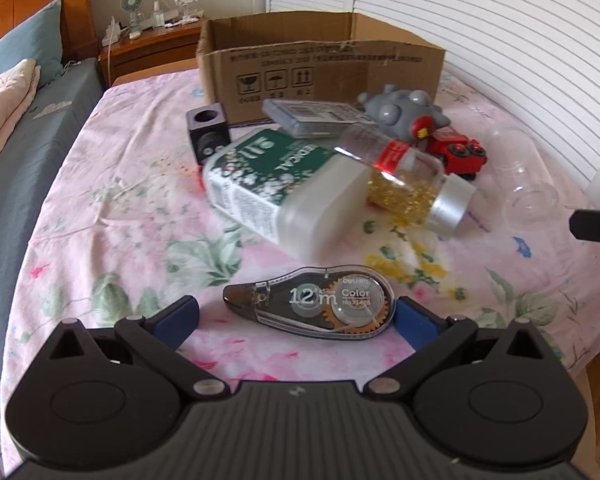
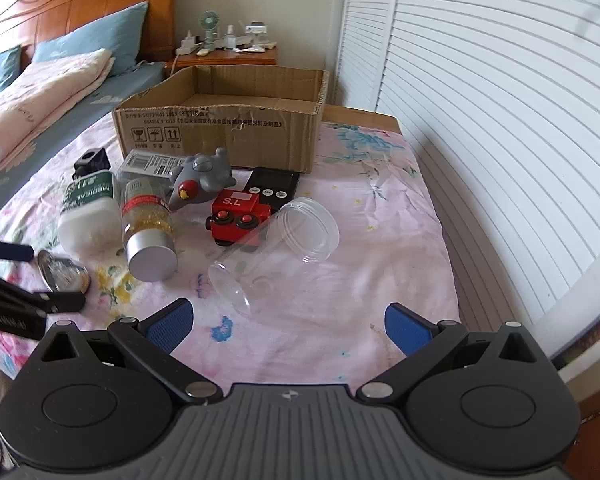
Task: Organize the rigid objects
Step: 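Move left tool toward the correction tape while right tool approaches the clear plastic jar, then close the right gripper around the clear plastic jar lying on its side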
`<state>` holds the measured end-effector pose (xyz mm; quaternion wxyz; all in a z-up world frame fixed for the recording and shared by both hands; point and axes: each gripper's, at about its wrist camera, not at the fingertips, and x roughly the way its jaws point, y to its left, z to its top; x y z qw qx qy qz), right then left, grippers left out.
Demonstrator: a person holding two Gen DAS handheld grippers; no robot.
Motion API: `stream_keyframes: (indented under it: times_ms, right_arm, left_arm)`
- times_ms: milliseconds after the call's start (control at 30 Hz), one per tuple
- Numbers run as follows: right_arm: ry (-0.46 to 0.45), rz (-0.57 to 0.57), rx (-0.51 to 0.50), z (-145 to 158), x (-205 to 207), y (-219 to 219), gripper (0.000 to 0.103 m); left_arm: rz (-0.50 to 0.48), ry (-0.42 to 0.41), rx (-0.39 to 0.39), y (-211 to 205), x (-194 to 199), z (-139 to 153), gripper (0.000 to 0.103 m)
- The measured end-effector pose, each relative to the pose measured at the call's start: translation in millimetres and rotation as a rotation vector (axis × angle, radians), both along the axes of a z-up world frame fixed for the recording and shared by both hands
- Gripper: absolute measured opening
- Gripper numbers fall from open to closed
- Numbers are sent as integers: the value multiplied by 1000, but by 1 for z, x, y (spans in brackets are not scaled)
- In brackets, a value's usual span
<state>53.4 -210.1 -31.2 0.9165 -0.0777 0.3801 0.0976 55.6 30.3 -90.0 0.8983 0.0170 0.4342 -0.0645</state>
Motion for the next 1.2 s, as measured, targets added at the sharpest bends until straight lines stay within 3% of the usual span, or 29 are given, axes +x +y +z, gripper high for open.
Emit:
stream_keyframes:
  times_ms: [233,400,600,800,1067,1200]
  right_arm:
    - [-22,195,35,6,26,-7,103]
    - [-36,316,16,12,67,0,103]
    - [122,372,90,-4,102,0,103]
    - [196,361,59,-8,72,4,103]
    - [270,204,-49,-35,46,27,103]
    - [224,170,-23,-37,39,25,103]
  left_arm:
    - [21,-9,0,0,-1,-1,103]
    - [25,-19,-1,0,-2,-2,103]
    - [36,-30,-2,-1,-2,-3,103]
    - [33,-34,-1,-1,-3,-3,103]
    - [28,-67,-4,0,-8,-5,103]
    - [25,-79,-5,0,-10,-5,103]
